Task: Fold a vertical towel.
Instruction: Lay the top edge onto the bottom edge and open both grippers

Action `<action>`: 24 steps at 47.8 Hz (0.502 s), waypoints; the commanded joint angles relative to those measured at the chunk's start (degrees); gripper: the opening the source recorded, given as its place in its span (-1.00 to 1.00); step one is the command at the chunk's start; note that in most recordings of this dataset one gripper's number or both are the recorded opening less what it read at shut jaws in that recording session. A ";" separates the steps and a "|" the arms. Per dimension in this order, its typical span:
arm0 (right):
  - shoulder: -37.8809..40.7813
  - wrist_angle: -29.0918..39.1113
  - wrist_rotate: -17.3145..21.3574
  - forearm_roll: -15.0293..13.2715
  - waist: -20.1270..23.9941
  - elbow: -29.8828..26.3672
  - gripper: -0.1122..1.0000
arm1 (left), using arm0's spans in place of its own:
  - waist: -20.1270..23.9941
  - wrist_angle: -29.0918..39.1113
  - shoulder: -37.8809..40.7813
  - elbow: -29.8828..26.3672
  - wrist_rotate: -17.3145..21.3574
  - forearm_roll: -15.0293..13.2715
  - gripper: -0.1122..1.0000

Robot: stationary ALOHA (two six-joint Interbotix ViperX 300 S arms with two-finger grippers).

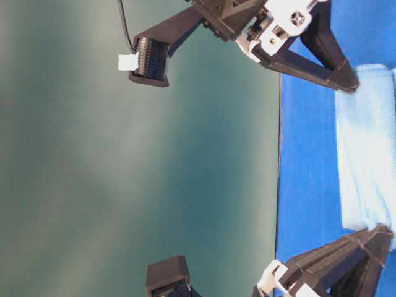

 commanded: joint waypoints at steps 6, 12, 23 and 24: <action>-0.53 -0.44 0.53 0.18 2.37 -0.70 -0.72 | -0.35 -0.53 -0.62 -1.14 -0.44 -0.09 -0.58; -0.62 -0.26 0.62 0.18 4.57 -0.53 -0.27 | -1.49 -0.09 -0.79 -1.14 -1.41 -0.09 -0.08; -0.53 0.44 0.79 0.18 9.49 -0.79 0.22 | -6.68 1.58 -1.58 -1.14 -3.08 -0.09 0.26; -0.62 0.62 0.88 0.09 9.84 -0.88 0.19 | -7.21 1.85 -1.76 -1.14 -3.25 -0.09 0.26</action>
